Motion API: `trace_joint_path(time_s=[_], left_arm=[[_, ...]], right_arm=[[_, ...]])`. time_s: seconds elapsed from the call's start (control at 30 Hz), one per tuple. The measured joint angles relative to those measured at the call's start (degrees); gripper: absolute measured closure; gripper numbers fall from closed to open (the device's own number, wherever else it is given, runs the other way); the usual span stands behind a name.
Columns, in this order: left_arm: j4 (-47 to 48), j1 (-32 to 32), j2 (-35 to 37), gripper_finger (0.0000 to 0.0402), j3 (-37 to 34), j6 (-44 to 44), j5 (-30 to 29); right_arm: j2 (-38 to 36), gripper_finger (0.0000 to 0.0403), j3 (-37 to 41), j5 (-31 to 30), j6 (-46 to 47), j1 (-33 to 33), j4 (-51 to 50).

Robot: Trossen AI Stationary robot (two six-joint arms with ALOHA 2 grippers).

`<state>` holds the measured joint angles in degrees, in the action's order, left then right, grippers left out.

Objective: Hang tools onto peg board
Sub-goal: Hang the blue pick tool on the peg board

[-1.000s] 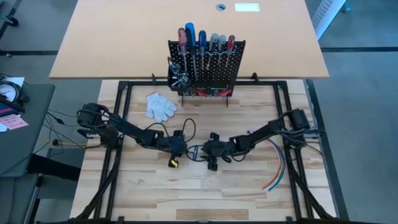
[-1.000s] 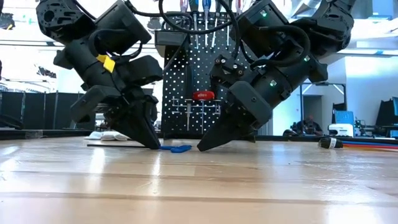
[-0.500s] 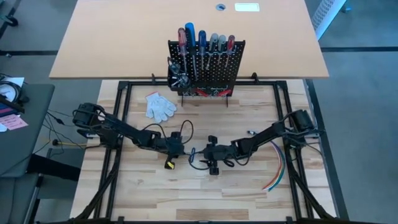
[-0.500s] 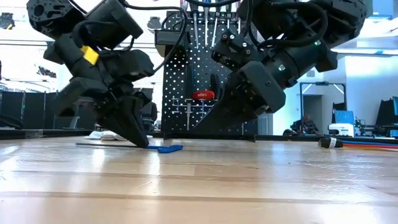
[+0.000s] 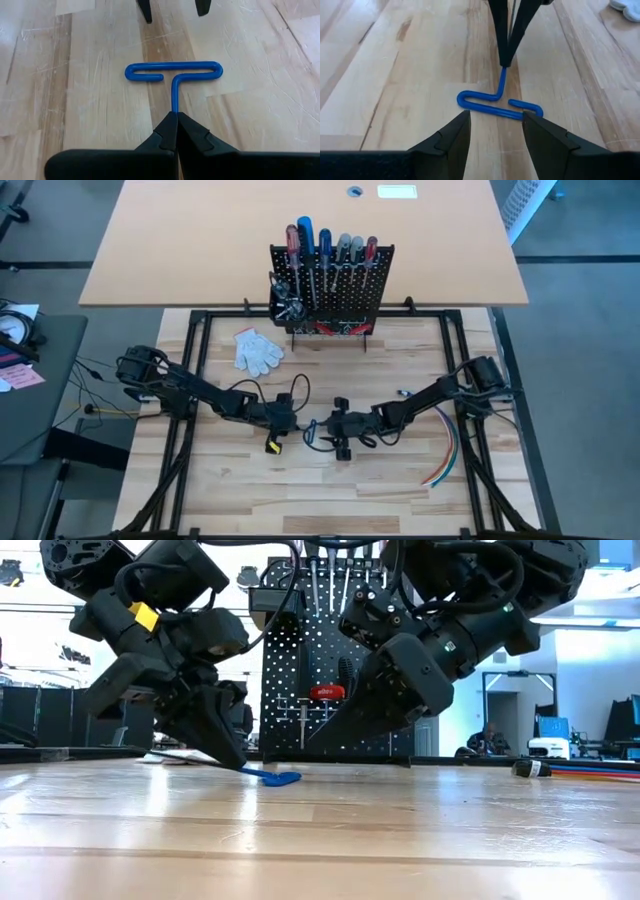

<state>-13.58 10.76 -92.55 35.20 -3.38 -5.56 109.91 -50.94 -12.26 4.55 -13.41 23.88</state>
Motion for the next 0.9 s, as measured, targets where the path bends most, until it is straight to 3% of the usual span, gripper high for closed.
trace_joint_path(time_s=[0.53, 0.73, 0.9], left_arm=[[-0.4, 0.0, 0.1, 0.0401, 0.1, 0.2, 0.0], [-0.5, 0.0, 0.2, 0.0401, 0.2, 0.2, -0.1], [0.4, 0.0, 0.2, 0.0401, 0.2, 0.6, -0.4]], right_arm=[[0.2, 0.0171, 0.0, 1.9, 4.5, 3.1, 9.3], [6.1, 0.0175, -2.3, 3.9, 4.6, 3.1, 12.4], [7.6, 0.0175, -6.6, 4.1, 4.0, 3.4, 5.0]])
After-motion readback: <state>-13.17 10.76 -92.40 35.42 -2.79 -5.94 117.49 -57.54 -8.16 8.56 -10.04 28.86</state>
